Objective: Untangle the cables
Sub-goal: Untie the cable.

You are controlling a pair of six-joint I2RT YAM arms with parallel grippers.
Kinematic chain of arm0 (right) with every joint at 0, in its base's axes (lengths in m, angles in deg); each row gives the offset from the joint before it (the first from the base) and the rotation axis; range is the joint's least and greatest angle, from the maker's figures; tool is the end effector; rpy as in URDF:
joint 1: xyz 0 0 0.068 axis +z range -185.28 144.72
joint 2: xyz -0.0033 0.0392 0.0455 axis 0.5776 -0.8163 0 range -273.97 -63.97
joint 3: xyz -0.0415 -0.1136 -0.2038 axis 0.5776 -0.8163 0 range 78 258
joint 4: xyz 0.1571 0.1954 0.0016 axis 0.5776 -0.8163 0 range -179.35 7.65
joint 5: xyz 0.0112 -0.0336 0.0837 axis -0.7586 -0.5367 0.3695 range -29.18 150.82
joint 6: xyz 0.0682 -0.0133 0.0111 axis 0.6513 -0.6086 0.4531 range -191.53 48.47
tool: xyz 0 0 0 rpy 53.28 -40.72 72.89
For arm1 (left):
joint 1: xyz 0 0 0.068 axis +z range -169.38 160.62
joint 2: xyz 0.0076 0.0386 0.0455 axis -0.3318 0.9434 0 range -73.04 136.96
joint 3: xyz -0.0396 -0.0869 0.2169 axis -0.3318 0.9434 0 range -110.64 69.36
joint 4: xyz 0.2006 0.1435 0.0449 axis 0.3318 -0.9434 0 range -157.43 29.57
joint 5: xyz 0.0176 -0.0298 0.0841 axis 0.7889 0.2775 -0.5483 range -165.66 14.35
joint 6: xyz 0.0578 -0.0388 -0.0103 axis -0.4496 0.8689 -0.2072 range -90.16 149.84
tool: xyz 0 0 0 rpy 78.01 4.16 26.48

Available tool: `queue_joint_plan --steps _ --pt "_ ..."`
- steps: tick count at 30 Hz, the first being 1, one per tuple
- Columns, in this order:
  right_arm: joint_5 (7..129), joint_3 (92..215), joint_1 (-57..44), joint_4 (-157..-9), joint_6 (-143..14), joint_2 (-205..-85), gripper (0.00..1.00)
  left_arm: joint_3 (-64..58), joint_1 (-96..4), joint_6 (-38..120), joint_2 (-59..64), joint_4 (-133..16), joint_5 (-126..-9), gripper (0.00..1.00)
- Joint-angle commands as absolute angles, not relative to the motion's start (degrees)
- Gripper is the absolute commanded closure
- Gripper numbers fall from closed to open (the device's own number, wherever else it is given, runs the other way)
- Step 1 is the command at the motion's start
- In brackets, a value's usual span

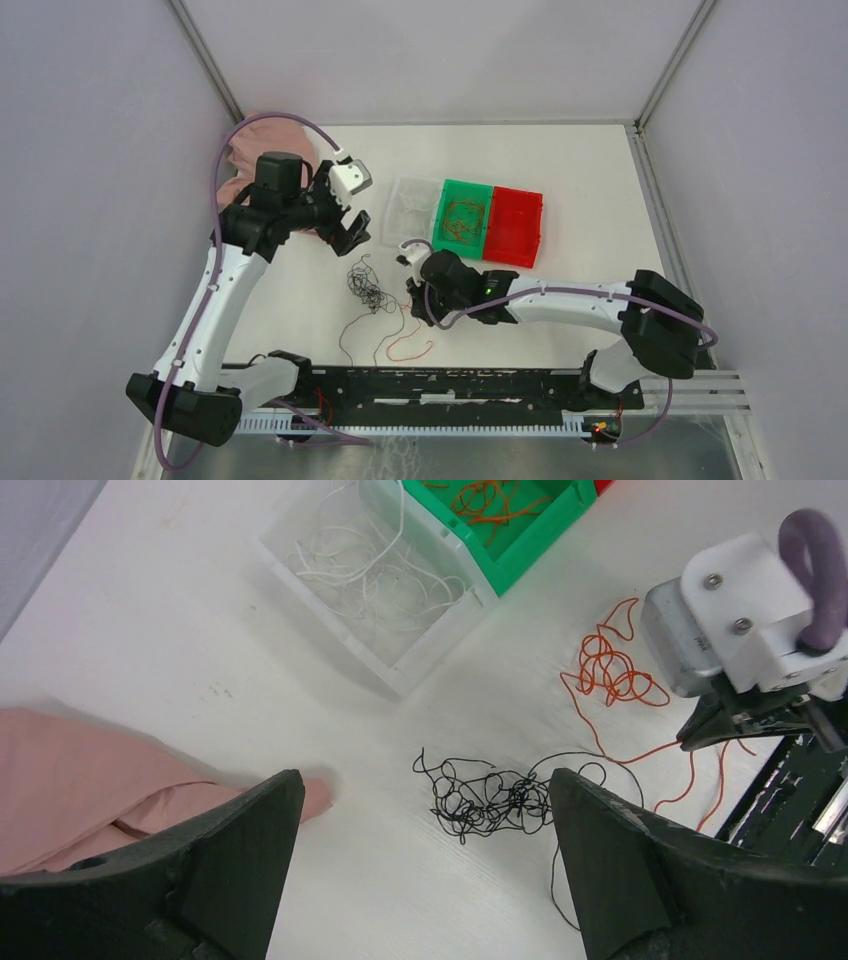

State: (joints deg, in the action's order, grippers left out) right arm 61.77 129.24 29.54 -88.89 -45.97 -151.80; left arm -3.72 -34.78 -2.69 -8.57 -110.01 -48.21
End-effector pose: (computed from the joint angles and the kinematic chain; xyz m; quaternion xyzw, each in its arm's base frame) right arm 0.1398 0.2996 0.1592 -0.3114 0.8630 0.2875 0.2748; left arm 0.2229 -0.0890 0.3304 0.4490 0.7677 -0.1534 0.4307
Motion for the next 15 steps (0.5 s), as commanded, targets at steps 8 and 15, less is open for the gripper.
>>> queue_joint_plan --steps 8,15 --pt "66.1 143.4 26.3 -97.1 -51.2 -136.1 1.0 0.4 -34.8 -12.5 -16.9 -113.6 -27.4 0.01" --pt "71.2 146.1 26.1 -96.2 -50.5 -134.4 1.0 0.7 -38.2 -13.5 -16.7 -113.8 -22.3 0.1"
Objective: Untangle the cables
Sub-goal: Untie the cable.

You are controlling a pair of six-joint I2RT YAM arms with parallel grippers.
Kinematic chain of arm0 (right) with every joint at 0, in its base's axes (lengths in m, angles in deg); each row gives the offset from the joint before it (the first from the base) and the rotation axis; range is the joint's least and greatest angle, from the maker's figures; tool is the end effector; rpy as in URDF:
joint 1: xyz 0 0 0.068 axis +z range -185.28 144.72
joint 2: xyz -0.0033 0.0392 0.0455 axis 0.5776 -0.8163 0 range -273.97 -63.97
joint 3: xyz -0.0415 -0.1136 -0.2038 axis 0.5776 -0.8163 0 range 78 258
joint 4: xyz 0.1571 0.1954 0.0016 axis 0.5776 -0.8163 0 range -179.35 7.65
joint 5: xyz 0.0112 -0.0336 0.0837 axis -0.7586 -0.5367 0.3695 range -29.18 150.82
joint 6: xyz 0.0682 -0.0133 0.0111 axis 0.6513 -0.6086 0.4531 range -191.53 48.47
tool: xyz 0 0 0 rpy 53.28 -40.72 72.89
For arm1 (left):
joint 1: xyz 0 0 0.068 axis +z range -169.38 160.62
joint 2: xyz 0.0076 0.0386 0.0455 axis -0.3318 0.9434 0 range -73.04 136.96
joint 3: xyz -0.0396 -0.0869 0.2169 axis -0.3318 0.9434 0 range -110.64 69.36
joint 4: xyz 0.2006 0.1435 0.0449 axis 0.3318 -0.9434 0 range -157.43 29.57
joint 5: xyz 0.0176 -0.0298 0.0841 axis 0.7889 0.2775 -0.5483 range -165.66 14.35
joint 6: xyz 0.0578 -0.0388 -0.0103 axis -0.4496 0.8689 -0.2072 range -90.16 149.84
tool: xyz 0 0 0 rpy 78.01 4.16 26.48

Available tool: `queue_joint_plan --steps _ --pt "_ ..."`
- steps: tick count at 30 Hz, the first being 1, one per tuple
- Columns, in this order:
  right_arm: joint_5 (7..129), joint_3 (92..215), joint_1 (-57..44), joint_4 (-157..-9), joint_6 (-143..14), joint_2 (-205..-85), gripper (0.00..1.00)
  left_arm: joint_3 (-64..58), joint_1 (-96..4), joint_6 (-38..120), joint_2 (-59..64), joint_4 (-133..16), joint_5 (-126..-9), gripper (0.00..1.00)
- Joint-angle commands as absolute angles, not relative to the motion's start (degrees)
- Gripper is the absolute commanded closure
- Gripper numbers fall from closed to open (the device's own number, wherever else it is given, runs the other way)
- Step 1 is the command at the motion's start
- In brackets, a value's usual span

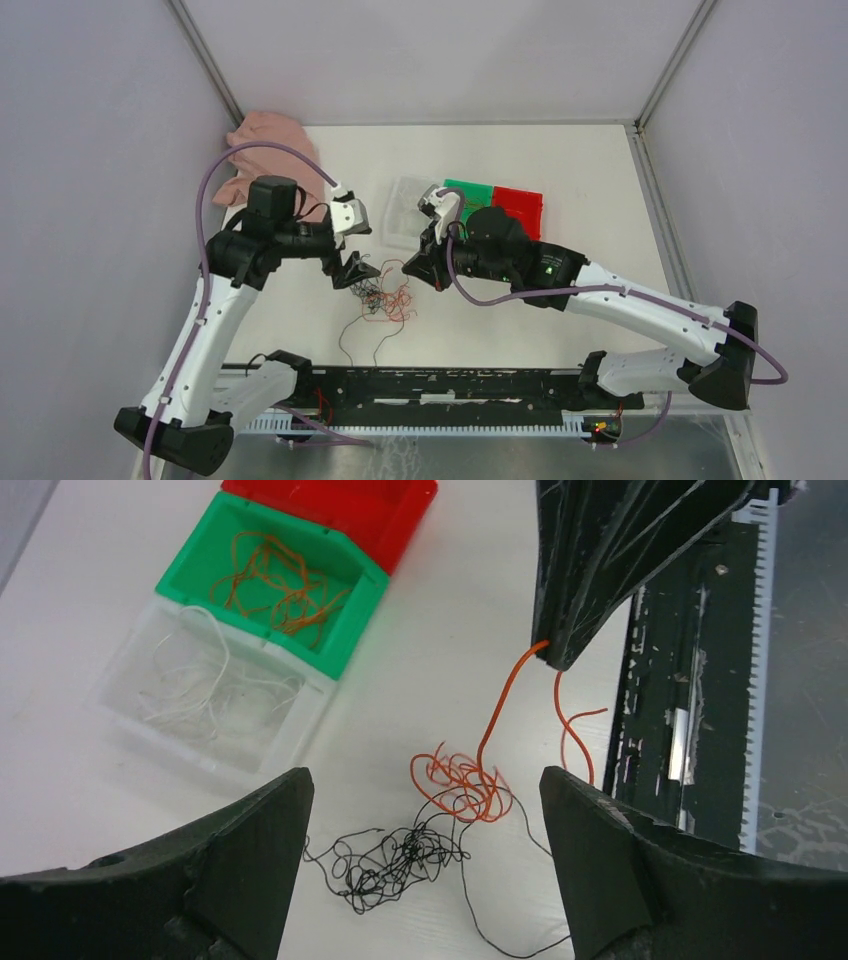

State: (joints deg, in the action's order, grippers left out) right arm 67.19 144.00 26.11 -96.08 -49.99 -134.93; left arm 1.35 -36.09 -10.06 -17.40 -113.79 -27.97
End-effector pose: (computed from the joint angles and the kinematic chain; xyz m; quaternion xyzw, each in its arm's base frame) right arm 0.1419 0.2735 0.3254 -0.3070 0.7517 0.4192 0.4062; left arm 0.1719 -0.0962 0.3354 0.5423 0.6533 -0.2841 0.4455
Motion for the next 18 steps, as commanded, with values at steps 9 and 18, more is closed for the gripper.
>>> queue_joint_plan --steps 9,18 --pt "73.9 147.8 26.0 -94.0 -49.0 -133.0 1.0 1.1 -44.9 -8.3 -16.0 -108.1 -22.8 0.18" --pt "75.1 149.5 25.9 -91.8 -47.0 -131.5 1.0 -3.0 -50.1 -4.8 -13.9 -107.4 -24.3 0.43"
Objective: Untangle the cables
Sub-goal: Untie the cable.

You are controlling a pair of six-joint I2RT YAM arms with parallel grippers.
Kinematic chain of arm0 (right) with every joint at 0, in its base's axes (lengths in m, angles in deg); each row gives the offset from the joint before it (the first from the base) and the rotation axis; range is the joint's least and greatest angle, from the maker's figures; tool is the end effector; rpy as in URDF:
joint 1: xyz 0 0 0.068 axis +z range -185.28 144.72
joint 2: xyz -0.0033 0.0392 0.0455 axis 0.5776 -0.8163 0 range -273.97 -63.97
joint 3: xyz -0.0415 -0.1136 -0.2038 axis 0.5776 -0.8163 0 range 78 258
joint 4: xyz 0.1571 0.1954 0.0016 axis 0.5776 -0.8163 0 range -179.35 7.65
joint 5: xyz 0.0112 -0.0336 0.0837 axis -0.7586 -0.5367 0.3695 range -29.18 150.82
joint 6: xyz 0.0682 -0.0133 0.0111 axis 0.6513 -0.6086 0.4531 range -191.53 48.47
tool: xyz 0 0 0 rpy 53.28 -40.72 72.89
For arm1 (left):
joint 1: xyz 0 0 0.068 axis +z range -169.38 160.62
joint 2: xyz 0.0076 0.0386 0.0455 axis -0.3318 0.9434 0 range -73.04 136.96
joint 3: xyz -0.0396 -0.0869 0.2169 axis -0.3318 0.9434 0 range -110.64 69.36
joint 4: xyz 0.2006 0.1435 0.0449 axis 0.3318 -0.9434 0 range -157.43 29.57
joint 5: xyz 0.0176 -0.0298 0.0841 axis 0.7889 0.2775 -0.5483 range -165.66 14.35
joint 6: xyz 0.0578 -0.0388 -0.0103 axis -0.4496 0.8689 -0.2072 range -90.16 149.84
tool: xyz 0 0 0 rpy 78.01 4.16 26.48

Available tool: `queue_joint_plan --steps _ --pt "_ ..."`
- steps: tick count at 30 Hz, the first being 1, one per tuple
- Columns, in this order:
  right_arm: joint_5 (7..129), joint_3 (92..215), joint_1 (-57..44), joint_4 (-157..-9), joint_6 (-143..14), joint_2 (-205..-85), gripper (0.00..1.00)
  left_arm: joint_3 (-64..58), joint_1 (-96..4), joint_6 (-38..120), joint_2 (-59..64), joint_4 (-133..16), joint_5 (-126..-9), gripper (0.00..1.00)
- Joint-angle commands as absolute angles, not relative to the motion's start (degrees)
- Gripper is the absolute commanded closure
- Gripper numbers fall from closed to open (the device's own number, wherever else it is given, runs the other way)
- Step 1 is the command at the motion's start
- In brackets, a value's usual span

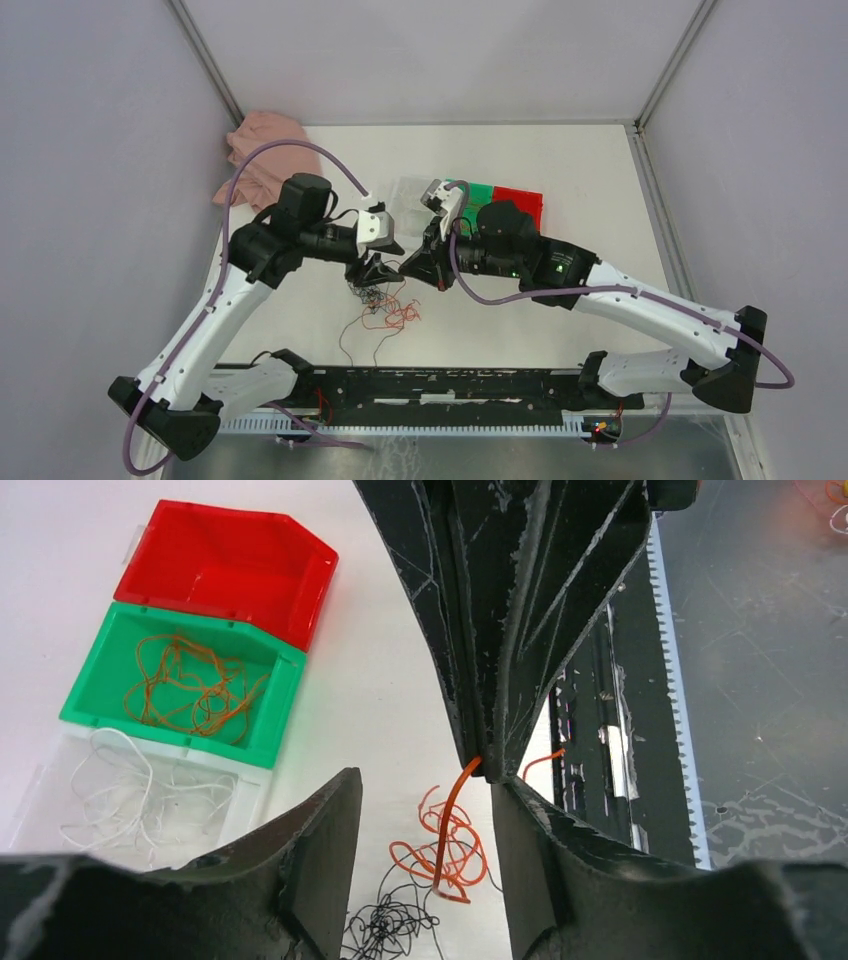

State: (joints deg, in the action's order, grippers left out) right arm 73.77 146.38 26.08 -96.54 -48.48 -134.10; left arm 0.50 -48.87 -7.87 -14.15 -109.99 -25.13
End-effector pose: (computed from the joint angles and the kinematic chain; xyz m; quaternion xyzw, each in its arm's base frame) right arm 0.1340 0.2722 0.3439 -0.3245 0.7270 0.4687 0.3827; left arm 0.1587 -0.1410 0.3367 0.6042 0.5810 -0.3575 0.4118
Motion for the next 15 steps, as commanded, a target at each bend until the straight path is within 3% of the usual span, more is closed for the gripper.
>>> queue_joint_plan --steps 1,3,5,6,9,10,12,15 --pt "75.1 149.4 25.8 -91.8 -46.9 -131.4 1.0 -3.1 -50.3 -4.8 -13.9 -107.4 -24.5 0.47" --pt "75.1 149.2 25.8 -91.7 -46.6 -131.1 1.0 -3.2 -50.5 -5.1 -14.1 -107.4 -25.2 0.62" --pt "75.0 149.0 25.9 -91.8 -46.2 -130.7 1.0 -3.1 -50.5 -5.6 -14.4 -107.2 -26.7 0.9" --pt "74.8 149.0 25.8 -91.9 -46.0 -130.3 0.99 -3.0 -50.5 -5.7 -14.7 -106.9 -27.7 0.96" --pt "73.8 148.5 25.8 -92.1 -45.5 -129.1 0.96 -3.0 -50.5 -6.2 -15.5 -106.5 -29.1 0.97" --pt "73.3 148.3 25.7 -92.2 -45.2 -128.6 0.92 -3.1 -50.6 -6.4 -15.7 -106.6 -29.2 0.97" --pt "72.0 147.7 25.6 -92.3 -44.5 -127.4 0.72 -3.8 -50.6 -6.6 -16.0 -106.5 -29.4 0.97" --pt "67.2 146.0 24.9 -92.7 -43.8 -124.7 0.59 -6.2 -50.6 -6.4 -15.9 -106.8 -28.9 0.97"
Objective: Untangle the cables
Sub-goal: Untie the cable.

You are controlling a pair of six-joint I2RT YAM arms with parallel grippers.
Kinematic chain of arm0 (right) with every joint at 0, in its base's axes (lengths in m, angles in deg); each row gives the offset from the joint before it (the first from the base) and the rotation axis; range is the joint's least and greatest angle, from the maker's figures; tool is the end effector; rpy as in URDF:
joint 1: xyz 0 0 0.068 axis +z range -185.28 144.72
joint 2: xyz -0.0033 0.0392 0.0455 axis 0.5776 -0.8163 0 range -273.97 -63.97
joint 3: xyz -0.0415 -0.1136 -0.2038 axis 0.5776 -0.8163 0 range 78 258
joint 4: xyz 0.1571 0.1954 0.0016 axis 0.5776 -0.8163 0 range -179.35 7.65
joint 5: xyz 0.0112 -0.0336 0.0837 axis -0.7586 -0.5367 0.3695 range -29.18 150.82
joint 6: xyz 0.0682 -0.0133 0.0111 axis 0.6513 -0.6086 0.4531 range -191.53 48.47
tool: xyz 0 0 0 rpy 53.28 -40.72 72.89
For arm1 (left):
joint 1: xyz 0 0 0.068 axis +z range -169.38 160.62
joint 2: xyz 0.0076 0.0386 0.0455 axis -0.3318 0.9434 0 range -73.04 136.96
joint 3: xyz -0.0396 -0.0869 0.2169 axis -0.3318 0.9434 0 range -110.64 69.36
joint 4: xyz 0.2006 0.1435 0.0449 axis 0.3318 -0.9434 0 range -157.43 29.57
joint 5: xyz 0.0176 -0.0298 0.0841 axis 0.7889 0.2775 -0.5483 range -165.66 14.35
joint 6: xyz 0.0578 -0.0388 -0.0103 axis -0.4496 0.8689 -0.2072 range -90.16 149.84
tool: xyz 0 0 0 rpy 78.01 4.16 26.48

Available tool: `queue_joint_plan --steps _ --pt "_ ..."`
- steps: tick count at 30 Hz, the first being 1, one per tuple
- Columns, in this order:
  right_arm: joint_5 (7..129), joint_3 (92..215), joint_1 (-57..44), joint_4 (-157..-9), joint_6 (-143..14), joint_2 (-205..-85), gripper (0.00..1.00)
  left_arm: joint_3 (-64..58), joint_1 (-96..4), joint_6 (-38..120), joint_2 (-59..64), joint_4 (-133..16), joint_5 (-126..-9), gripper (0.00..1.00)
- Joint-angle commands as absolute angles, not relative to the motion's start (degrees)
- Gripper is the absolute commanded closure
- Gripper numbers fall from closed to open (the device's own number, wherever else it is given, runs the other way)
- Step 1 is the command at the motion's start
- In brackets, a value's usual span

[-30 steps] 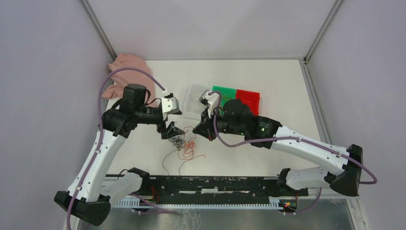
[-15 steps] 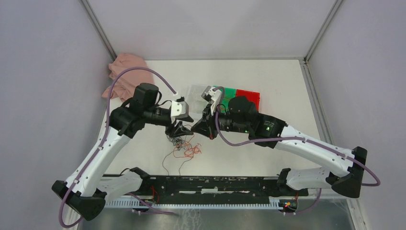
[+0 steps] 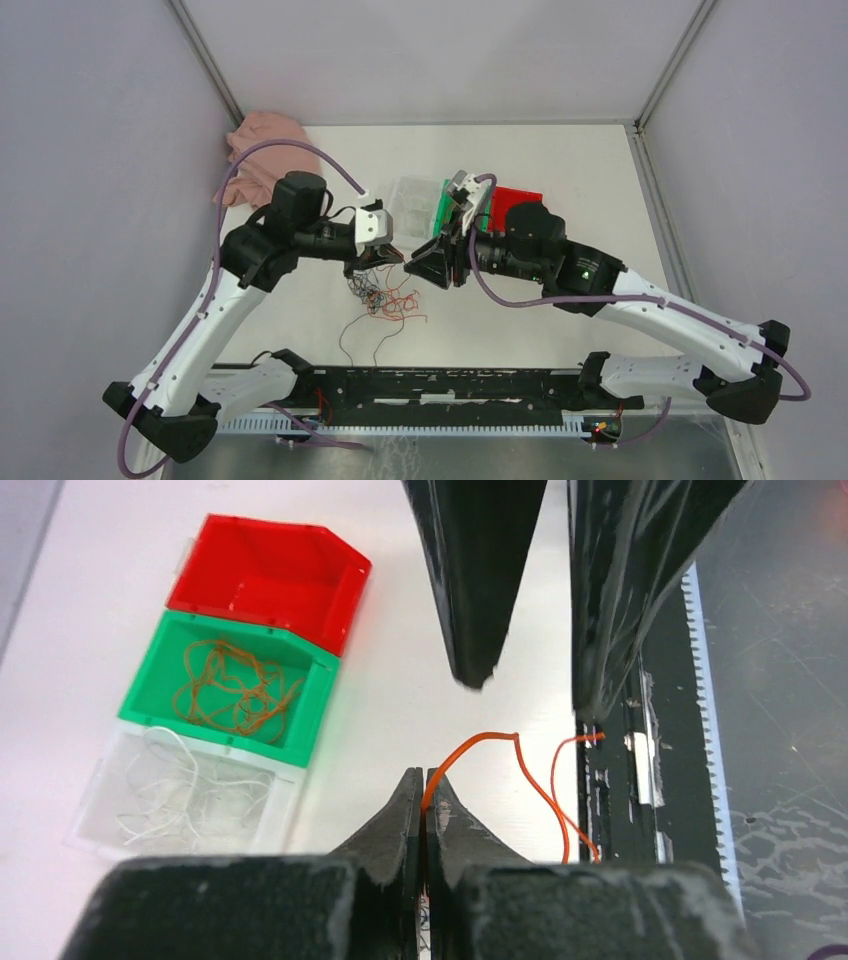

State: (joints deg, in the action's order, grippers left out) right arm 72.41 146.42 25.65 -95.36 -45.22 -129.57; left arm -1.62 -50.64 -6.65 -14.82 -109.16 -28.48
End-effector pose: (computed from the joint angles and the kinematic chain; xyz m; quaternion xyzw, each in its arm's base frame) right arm 0.1283 0.2546 0.3683 -0.2890 0.7094 0.4964 0.4086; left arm 0.1546 -0.1434 0.3499 0.6060 0.5766 -0.3371 0.4321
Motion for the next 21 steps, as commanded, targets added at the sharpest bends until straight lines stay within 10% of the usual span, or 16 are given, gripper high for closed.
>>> queue_joint_plan --steps 1,5,13,21 --pt "63.0 145.3 24.6 -92.8 -43.6 -123.6 0.56 -7.5 -50.7 -6.2 -15.7 -106.8 -28.4 0.97" --pt "50.8 141.6 22.7 -93.5 -42.5 -121.3 0.41 -14.1 -51.0 -3.1 -14.1 -106.9 -25.3 0.97" --pt "67.6 138.8 20.2 -82.3 -43.8 -127.9 0.2 -22.2 -51.5 4.1 -11.7 -103.8 -20.9 0.97" --pt "73.7 141.0 21.5 -74.2 -42.9 -135.1 0.21 -24.3 -51.8 5.4 -11.0 -103.1 -20.1 0.97"
